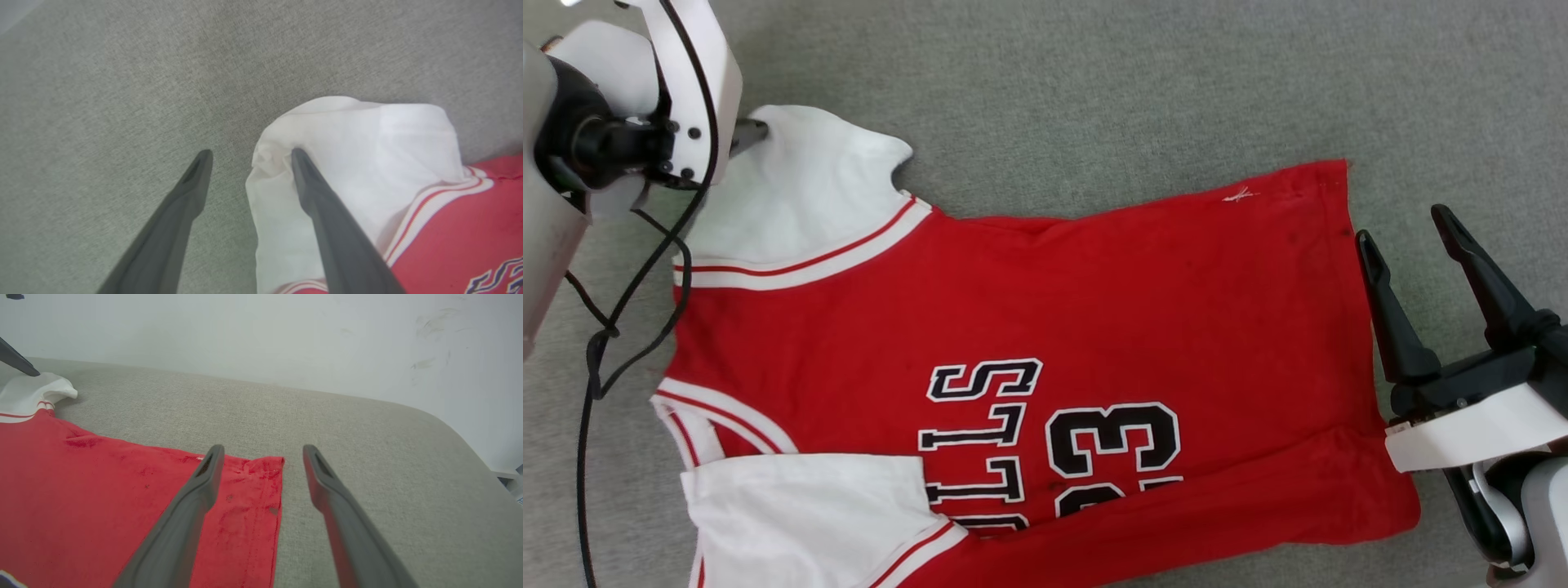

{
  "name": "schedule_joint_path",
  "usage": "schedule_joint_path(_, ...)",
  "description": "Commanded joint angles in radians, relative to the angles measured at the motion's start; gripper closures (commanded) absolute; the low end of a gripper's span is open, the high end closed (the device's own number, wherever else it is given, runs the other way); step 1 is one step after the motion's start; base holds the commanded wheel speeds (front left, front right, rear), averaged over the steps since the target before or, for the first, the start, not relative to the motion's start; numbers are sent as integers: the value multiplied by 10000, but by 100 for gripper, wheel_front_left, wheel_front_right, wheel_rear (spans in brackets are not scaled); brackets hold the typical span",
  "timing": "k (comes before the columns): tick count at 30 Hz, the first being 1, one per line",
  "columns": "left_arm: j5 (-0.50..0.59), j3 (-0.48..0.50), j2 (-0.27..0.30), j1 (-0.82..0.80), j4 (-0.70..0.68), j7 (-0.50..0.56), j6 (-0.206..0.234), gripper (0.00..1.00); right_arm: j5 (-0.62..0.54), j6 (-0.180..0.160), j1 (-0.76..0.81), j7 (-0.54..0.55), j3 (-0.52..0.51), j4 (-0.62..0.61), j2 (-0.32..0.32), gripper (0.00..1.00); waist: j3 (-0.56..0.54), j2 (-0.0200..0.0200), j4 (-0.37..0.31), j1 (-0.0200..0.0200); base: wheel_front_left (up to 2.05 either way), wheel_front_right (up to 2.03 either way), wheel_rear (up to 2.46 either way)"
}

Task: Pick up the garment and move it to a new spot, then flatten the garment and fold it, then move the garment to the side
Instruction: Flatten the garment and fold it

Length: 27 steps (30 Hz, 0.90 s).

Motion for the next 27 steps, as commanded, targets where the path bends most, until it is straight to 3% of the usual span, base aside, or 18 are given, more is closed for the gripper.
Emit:
schedule_joint_path(1,-31,-62,-93,-44,187,87,-24,0,0,-7,-180,-41,39,123,-62,0,334,0,-244,-2,0,0,0)
schedule_joint_path(7,11,-631,-303,565,839,440,-386,0,77,-7,-492,-199,181,510,-185,0,431,0,-279,-2,0,0,0)
schedule_joint_path(8,28,-690,-324,637,907,396,-453,58,94,-7,-540,-205,192,576,-223,0,417,0,-276,-2,0,0,0)
schedule_joint_path(9,25,-736,-358,709,969,355,-504,100,111,-7,-599,-200,208,647,-256,0,389,0,-268,-2,0,0,0)
schedule_joint_path(14,102,-731,-424,528,1090,-128,-719,100,160,-7,-1010,37,160,710,-700,0,28,0,-87,-2,0,0,0)
schedule_joint_path(18,159,-689,-616,265,886,-729,-877,100,284,-7,-1528,971,303,485,-1481,0,-449,0,228,-2,0,0,0)
schedule_joint_path(22,201,-823,-719,239,594,-1227,-979,100,983,-7,-2164,3111,1149,279,-2796,0,-890,0,613,-2,0,0,0)
schedule_joint_path(27,220,-1059,-817,305,-28,-1670,-1026,100,2853,-7,-3376,6553,2690,240,-4545,0,-1143,0,1072,-2,0,0,0)
